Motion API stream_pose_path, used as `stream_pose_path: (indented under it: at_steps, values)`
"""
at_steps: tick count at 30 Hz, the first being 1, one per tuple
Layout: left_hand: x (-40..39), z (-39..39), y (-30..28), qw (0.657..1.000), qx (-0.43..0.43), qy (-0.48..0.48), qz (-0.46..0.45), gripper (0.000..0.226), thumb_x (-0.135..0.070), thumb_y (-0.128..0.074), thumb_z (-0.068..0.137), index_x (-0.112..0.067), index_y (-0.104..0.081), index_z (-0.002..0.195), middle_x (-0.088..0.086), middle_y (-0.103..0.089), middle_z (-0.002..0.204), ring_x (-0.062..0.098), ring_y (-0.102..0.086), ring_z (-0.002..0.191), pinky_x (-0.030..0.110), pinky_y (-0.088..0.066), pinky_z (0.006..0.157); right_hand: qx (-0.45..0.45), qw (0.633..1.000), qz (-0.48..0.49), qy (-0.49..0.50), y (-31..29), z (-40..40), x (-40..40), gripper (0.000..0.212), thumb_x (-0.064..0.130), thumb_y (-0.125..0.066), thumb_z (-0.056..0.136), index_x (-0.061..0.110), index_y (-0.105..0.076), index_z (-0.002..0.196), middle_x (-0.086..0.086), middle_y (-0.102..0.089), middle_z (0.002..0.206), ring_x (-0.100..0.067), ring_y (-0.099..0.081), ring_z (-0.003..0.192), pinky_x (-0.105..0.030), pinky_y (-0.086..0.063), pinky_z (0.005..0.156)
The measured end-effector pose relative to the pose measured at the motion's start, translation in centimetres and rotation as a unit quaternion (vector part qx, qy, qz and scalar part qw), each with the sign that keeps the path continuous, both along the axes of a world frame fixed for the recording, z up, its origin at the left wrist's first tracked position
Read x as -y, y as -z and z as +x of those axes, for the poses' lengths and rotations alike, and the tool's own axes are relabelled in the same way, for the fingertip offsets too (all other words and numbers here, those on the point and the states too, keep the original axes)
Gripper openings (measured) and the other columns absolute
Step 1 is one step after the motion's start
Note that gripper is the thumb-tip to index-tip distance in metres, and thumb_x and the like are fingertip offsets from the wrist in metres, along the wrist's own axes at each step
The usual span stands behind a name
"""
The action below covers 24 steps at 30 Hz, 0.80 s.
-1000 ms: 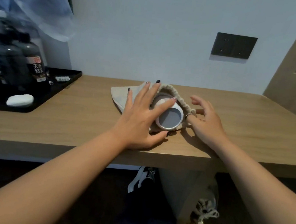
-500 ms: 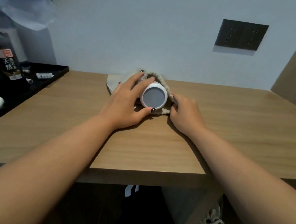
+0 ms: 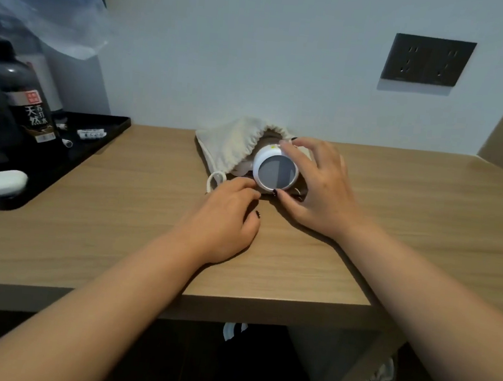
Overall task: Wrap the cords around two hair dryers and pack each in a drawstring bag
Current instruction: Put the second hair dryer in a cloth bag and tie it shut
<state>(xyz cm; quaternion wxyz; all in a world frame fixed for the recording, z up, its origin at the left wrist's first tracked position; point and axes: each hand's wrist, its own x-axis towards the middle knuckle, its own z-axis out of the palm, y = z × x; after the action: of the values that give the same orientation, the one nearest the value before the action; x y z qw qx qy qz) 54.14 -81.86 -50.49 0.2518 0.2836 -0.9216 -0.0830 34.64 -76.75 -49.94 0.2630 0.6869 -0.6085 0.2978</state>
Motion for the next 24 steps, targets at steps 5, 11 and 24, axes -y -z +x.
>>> stream_pose_path:
  at_steps: [5,11,24]
  values:
    - [0.5,-0.4,-0.3,0.996,0.084,-0.017,0.039,0.062,-0.048,-0.042,0.095,-0.016,-0.033,0.148,0.001,-0.038,0.149,0.018,-0.031,0.137,0.035,-0.029,0.113,-0.029,0.999,-0.010,0.031,0.1,0.1,0.6,0.069,0.022,-0.083,0.070,0.008,-0.055,0.132,-0.023,-0.049,0.133,-0.039,-0.045,0.122,-0.051,-0.041,0.092]
    - [0.6,-0.6,-0.9,0.992,0.118,-0.018,0.042,0.068,-0.059,-0.038,0.093,-0.022,-0.031,0.150,-0.004,-0.040,0.129,0.015,-0.032,0.126,0.038,-0.037,0.105,-0.037,0.997,-0.006,0.060,-0.2,0.5,2.1,0.070,0.019,-0.084,0.068,0.006,-0.055,0.131,-0.026,-0.047,0.136,-0.043,-0.045,0.125,-0.054,-0.043,0.089]
    - [0.3,-0.8,-1.0,0.999,0.009,-0.042,-0.026,0.036,-0.045,-0.055,0.085,-0.026,-0.073,0.109,-0.009,-0.061,0.097,0.010,-0.051,0.100,0.034,-0.049,0.085,-0.066,0.995,0.008,0.076,-0.1,1.0,6.5,0.049,0.019,-0.083,0.064,-0.004,-0.066,0.104,-0.022,-0.065,0.103,-0.040,-0.063,0.089,-0.043,-0.050,0.071]
